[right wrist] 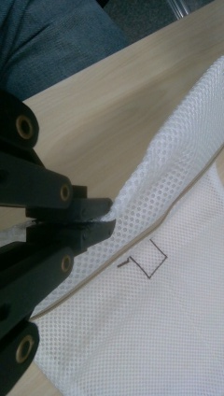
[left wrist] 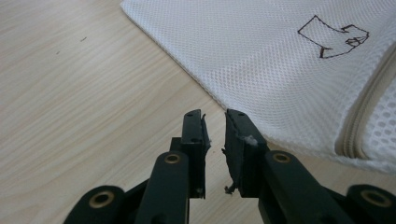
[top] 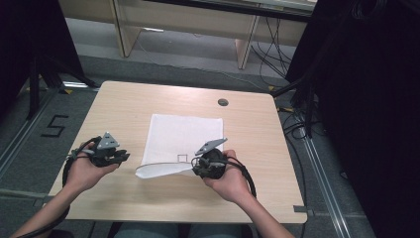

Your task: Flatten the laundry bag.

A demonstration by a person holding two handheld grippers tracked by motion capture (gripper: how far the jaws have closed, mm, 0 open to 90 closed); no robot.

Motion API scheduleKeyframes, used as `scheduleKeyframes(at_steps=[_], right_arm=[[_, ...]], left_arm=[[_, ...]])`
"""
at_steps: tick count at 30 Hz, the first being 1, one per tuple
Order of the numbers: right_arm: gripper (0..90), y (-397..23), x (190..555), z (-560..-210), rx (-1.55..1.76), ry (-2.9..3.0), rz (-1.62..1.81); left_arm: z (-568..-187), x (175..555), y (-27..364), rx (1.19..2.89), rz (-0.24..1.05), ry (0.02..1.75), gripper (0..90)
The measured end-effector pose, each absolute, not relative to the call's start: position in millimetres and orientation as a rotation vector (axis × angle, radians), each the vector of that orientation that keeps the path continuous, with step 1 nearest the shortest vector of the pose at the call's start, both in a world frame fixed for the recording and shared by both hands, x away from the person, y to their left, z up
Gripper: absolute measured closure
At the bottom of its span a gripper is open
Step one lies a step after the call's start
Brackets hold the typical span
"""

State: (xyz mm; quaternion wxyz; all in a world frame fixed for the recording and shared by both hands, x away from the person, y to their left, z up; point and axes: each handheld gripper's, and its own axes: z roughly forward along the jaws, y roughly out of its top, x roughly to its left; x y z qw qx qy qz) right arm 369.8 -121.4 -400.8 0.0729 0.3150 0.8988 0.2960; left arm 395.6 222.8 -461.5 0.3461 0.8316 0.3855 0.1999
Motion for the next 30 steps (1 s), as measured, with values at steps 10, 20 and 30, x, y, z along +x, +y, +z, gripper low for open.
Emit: scheduleKeyframes(at_steps=[10,20,30], right_arm=[[89.6,-123.3,360.3,-413.7,0.916,2.738,0.864],[89.5,-125.9,351.2,-424.1,0.981,2.764,0.823],[89.4,-125.8,344.5,-437.3,0.937,2.812,0.806]], left_arm=[[-463.1,394.4,217.4,2.128,0.52,0.995,74.8],[-463.6,392.9,210.7,2.096,0.508,0.986,73.1],[-465.6,392.4,204.9,2.099,0.519,0.944,65.4]])
